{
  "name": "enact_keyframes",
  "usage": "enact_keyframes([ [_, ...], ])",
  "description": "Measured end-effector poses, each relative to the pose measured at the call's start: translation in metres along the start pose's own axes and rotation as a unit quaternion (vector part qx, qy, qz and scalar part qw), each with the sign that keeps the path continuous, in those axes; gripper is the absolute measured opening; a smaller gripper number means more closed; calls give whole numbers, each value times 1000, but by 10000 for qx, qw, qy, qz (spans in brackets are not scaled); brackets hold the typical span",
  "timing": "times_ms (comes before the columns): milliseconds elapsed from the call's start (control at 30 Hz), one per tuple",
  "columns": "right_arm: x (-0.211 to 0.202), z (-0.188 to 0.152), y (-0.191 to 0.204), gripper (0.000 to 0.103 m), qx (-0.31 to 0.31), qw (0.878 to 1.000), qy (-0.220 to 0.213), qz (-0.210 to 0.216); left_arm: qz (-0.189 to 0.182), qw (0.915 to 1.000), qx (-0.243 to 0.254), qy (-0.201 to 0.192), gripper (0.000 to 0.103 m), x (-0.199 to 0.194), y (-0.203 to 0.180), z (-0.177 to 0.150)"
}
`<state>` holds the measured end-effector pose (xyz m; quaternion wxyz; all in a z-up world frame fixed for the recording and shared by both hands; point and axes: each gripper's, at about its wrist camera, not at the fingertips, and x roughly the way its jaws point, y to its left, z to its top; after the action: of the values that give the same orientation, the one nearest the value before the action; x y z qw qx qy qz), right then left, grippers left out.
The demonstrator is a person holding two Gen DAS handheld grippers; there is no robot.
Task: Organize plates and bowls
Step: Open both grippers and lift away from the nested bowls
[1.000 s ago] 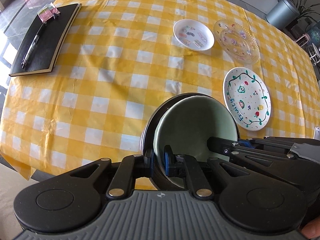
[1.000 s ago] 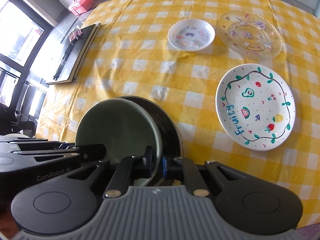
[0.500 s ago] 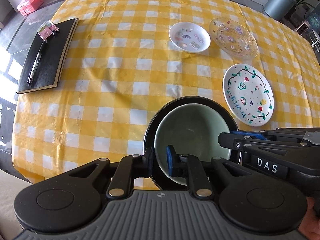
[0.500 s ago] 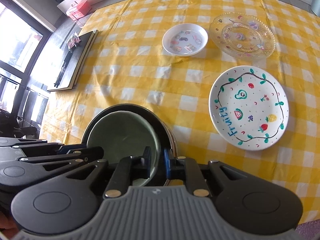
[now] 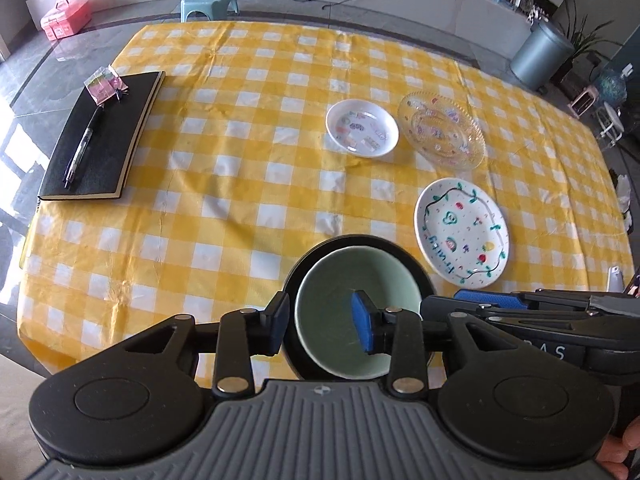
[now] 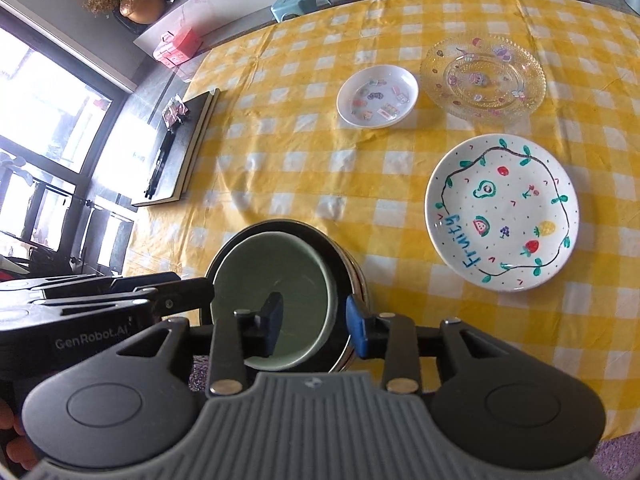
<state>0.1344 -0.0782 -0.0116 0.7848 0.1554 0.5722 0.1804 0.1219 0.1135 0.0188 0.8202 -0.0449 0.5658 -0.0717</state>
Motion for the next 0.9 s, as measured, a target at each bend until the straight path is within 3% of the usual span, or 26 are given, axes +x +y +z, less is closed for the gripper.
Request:
enact_keyframes([
  [167, -27, -13, -3, 43, -427, 9964, -671, -288, -140, 9971, 289, -696, 43, -21, -19, -15],
  [333, -55, -35, -16, 53, -806, 9832, -1523, -606, -162, 9844, 883, -1514, 43, -41, -56, -40],
  [433, -71, -51, -30, 60, -896, 9726, -2016, -734, -387, 9783, 908, -1820, 43, -45, -73, -53],
  [700, -96, -96, -78, 75, -749, 9375, -3151, -1273, -1201, 9691, 565, -2079, 43, -17, -113, -78],
  [900, -89, -113, -111, 76, -188, 9264, -3478, -1432, -1291, 9724, 186, -1935, 42, 29, -133, -91],
])
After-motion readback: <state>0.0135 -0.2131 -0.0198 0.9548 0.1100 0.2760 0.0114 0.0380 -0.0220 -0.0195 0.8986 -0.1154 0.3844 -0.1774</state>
